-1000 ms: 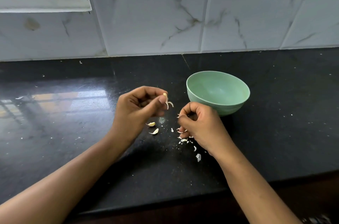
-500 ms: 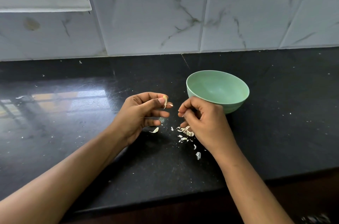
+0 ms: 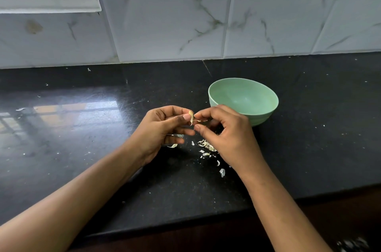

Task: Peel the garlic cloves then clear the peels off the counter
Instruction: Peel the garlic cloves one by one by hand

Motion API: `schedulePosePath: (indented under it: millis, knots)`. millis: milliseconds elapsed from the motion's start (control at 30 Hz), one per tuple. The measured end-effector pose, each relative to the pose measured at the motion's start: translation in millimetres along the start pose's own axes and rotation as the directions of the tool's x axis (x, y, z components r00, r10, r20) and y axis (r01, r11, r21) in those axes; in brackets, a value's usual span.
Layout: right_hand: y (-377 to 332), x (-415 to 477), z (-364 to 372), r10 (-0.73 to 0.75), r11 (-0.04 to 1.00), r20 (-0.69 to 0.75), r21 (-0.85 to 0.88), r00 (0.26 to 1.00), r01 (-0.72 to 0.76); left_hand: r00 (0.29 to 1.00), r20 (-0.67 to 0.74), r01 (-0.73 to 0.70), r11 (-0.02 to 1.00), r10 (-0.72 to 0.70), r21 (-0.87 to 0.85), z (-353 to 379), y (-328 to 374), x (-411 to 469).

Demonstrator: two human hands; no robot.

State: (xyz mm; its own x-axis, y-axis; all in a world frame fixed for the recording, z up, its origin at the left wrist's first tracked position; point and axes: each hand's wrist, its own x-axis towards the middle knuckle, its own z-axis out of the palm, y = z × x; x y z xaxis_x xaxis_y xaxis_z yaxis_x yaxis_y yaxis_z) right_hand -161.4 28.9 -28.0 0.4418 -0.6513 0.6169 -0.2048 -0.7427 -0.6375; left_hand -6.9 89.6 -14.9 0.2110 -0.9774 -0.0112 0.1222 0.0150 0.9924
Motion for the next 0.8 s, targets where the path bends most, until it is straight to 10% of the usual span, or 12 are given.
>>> schedulePosePath:
  millis: [800]
  knots:
    - [5, 0, -7, 0.162, 0.987, -0.052, -0.002, 0.985, -0.162, 0.982, -0.173, -0.087, 0.995, 0.078, -0.048, -8, 3, 4]
